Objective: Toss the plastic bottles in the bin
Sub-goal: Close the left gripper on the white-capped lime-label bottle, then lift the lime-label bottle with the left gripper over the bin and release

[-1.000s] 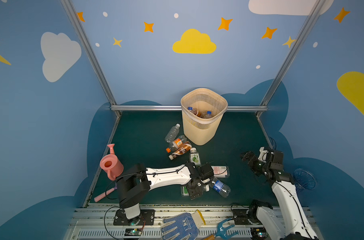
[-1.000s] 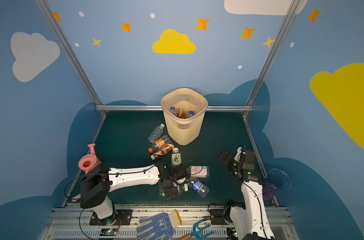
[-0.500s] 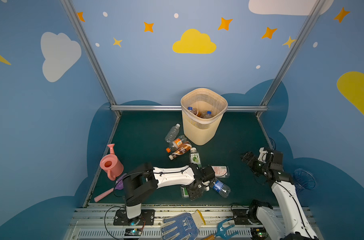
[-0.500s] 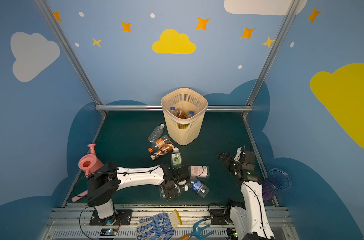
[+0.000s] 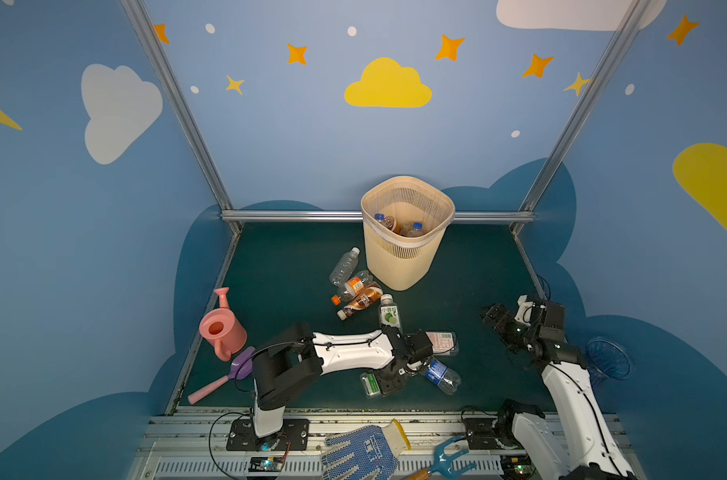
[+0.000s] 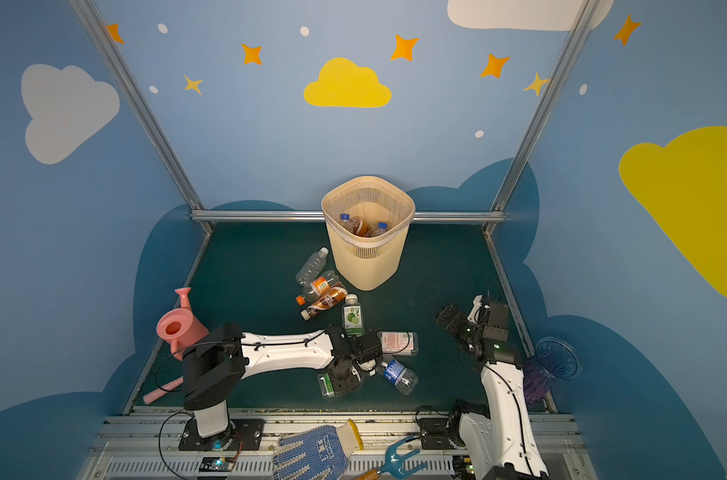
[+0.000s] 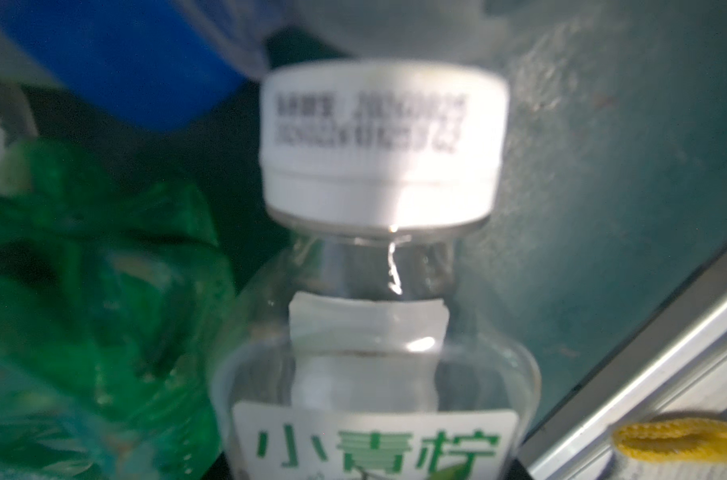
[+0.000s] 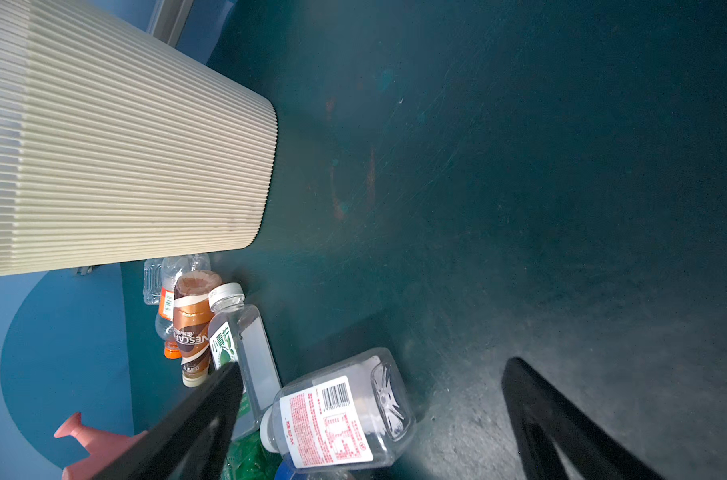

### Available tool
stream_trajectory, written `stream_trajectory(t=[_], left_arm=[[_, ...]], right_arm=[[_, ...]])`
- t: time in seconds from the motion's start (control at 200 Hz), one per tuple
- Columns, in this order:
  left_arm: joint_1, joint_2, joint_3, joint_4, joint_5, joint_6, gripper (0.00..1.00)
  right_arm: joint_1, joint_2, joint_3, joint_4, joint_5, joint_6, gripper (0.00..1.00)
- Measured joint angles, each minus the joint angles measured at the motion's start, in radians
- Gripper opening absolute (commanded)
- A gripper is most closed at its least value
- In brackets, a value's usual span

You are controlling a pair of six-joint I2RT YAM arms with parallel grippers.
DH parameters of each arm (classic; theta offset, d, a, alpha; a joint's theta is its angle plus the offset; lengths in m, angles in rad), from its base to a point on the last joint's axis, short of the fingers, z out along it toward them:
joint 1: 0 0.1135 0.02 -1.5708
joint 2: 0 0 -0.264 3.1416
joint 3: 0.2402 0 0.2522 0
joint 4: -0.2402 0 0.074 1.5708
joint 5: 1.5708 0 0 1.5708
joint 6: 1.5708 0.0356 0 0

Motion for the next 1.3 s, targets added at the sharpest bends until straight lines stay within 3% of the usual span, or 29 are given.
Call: stream_trajectory(t=[0.16, 0.431, 0.671, 0.851, 1.001, 1.131, 1.226, 1.302], left_arm=[[0.0, -0.046, 0.0, 0.0, 0.003, -0.005, 0.47], [0.021, -0.324, 0.122, 0.005, -0.115, -0.003, 0.48], [0.241, -0.58, 0.286, 0.211, -0.197, 0.073, 0.47], [0.358, -0.624, 0.43, 0.502, -0.172, 0.114, 0.48], [0.379, -0.55, 0.57, 0.705, -0.113, 0.129, 0.51], [0.441, -0.377, 0.747, 0.758, -0.05, 0.043, 0.52], [0.501, -0.122, 1.031, 0.676, -0.007, -0.072, 0.59], [0.528, 0.132, 1.331, 0.537, 0.016, -0.144, 0.74]], right_arm=[[0.0, 0.005, 0.0, 0.001, 0.0, 0.0, 0.97], [0.0, 0.019, 0.0, 0.017, 0.0, -0.005, 0.97], [-0.001, 0.024, 0.013, 0.022, 0.0, -0.016, 0.97], [-0.001, 0.027, 0.031, 0.023, 0.0, -0.024, 0.97], [-0.002, 0.018, 0.04, 0.015, 0.003, -0.034, 0.97], [-0.002, -0.007, 0.043, 0.014, 0.003, -0.035, 0.97], [-0.002, -0.007, 0.043, 0.015, -0.002, -0.034, 0.97], [-0.002, 0.002, 0.047, 0.013, -0.008, -0.037, 0.97]])
